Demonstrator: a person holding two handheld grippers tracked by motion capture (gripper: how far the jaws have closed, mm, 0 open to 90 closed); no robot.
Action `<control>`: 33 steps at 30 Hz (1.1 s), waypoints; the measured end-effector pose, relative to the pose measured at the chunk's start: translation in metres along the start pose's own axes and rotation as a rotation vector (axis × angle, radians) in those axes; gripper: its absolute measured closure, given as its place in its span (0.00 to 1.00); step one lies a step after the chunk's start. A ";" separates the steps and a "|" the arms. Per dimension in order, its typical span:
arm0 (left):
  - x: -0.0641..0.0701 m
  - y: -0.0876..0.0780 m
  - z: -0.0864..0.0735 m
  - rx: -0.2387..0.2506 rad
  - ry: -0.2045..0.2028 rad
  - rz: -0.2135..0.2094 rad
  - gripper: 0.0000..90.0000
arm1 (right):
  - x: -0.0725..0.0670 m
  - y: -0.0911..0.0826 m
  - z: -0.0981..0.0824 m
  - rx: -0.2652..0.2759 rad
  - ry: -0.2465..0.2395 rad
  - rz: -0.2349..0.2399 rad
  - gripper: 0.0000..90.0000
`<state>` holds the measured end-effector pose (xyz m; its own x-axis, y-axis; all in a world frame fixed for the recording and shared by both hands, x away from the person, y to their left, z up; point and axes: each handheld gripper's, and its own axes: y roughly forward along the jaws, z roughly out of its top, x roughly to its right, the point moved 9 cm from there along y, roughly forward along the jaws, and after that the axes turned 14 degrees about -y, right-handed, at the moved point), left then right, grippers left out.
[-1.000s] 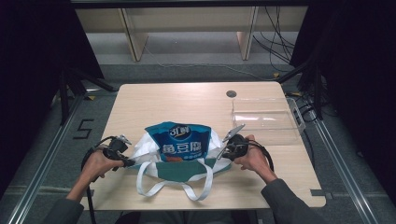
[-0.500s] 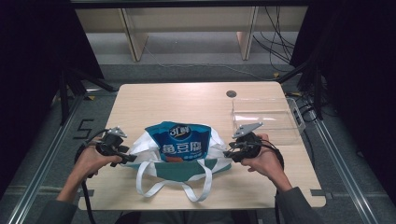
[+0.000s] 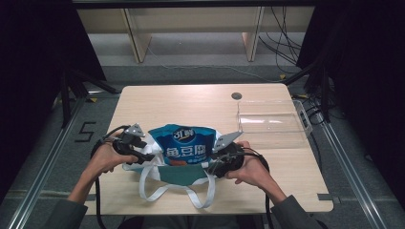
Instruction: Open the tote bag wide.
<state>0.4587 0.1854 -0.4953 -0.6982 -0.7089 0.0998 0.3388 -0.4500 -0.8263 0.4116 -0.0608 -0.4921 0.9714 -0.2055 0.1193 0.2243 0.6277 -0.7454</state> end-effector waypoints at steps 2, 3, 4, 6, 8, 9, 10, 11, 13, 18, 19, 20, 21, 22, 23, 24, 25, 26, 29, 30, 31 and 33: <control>-0.001 0.002 0.005 0.028 -0.008 -0.011 0.48 | 0.001 0.008 -0.005 -0.040 -0.002 0.016 0.60; -0.003 0.002 0.007 0.044 0.008 -0.007 0.52 | -0.001 0.011 -0.007 -0.037 -0.029 0.039 0.66; -0.004 0.003 0.009 0.057 0.004 -0.010 0.56 | -0.004 0.012 -0.010 -0.056 -0.019 0.045 0.73; -0.005 0.005 0.014 0.084 -0.001 -0.026 0.70 | -0.007 0.012 -0.016 -0.078 -0.075 0.068 0.90; -0.009 0.004 0.019 0.089 -0.013 -0.014 0.83 | -0.013 0.008 -0.021 -0.100 -0.067 0.098 0.94; -0.011 0.003 0.022 0.101 -0.034 -0.008 0.88 | -0.015 0.008 -0.023 -0.104 -0.099 0.108 0.95; -0.014 0.003 0.025 0.099 -0.053 -0.003 0.91 | -0.019 0.007 -0.025 -0.116 -0.093 0.121 0.95; -0.014 0.003 0.025 0.099 -0.053 -0.003 0.93 | -0.023 0.006 -0.027 -0.129 -0.104 0.122 0.95; -0.020 0.003 0.031 0.106 -0.099 0.016 0.95 | -0.034 0.006 -0.033 -0.146 -0.114 0.146 0.95; -0.045 0.029 0.037 0.033 -0.171 0.063 0.96 | -0.054 0.014 -0.055 -0.199 -0.113 0.175 0.97; -0.045 0.029 0.037 0.033 -0.171 0.063 0.96 | -0.054 0.016 -0.058 -0.210 -0.116 0.175 0.97; -0.052 0.043 0.032 0.000 -0.210 0.055 0.96 | -0.055 0.018 -0.060 -0.224 -0.120 0.183 0.97; -0.055 0.050 0.030 0.001 -0.244 0.051 0.96 | -0.053 0.021 -0.064 -0.248 -0.136 0.170 0.97; -0.057 0.056 0.027 -0.009 -0.246 0.045 0.96 | -0.056 0.023 -0.065 -0.251 -0.131 0.194 0.97; -0.059 0.062 0.025 -0.007 -0.268 0.045 0.96 | -0.050 0.026 -0.070 -0.268 -0.189 0.178 0.97; -0.061 0.067 0.023 -0.014 -0.279 0.045 0.96 | -0.054 0.027 -0.068 -0.264 -0.144 0.186 0.97; -0.062 0.071 0.021 -0.014 -0.295 0.040 0.96 | -0.054 0.028 -0.068 -0.266 -0.132 0.187 0.97; -0.063 0.073 0.021 -0.011 -0.310 0.036 0.96 | -0.051 0.028 -0.069 -0.271 -0.154 0.187 0.97; -0.063 0.071 0.020 -0.019 -0.298 0.034 0.96 | -0.055 0.028 -0.068 -0.253 -0.111 0.195 0.97; -0.063 0.071 0.020 -0.019 -0.298 0.034 0.95 | -0.054 0.028 -0.068 -0.254 -0.096 0.179 0.97; -0.062 0.068 0.021 -0.007 -0.295 0.044 0.93 | -0.054 0.028 -0.068 -0.252 -0.082 0.175 0.96; -0.060 0.061 0.018 -0.022 -0.286 0.037 0.82 | -0.054 0.024 -0.066 -0.233 -0.066 0.190 0.89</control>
<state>0.5324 0.1903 -0.5414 -0.4781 -0.8505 0.2192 0.3447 -0.4113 -0.8438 0.3593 -0.0839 -0.5595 0.9989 -0.0467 0.0004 0.0219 0.4595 -0.8879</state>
